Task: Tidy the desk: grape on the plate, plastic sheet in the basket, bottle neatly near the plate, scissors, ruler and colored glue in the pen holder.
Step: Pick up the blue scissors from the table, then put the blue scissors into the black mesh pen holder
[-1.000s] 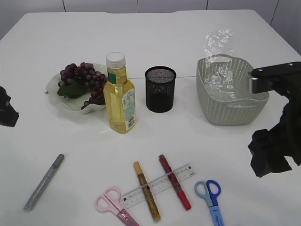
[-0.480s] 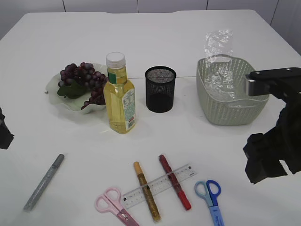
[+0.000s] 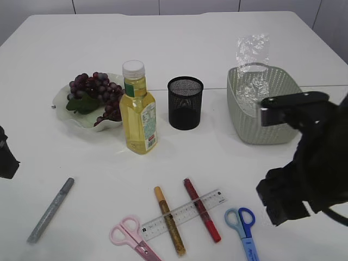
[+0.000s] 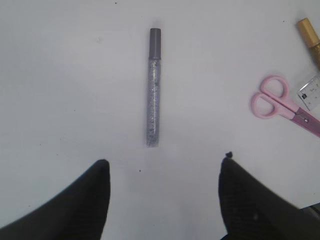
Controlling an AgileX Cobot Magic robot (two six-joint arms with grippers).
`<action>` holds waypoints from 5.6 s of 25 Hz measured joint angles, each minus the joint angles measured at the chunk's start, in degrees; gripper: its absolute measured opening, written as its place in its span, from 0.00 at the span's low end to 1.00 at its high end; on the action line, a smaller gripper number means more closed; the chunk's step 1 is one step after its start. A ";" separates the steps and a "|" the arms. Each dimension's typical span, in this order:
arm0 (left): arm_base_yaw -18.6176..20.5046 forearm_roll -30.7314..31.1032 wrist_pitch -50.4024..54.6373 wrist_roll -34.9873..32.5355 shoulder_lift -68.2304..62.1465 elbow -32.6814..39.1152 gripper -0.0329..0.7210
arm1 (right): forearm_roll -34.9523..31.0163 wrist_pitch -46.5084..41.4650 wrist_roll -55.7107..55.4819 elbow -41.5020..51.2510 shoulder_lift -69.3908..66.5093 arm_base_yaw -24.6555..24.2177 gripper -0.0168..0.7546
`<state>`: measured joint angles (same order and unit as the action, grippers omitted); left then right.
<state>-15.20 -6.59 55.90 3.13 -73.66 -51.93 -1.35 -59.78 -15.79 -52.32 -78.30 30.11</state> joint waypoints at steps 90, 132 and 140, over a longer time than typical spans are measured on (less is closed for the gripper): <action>0.00 -1.73 -0.68 -0.17 0.00 0.00 0.69 | -54.96 15.84 55.17 -1.14 -3.77 -12.79 0.21; 0.00 0.24 -0.24 -0.30 0.00 0.00 0.69 | -100.98 29.26 130.90 -42.27 -48.28 -17.81 0.21; 0.00 0.24 -0.86 -0.30 0.00 0.00 0.68 | -101.10 29.77 131.95 -43.02 -51.87 -17.81 0.21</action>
<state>-15.20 -6.35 55.04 2.83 -73.66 -51.93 -102.46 -30.01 116.16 -95.33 -130.17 12.30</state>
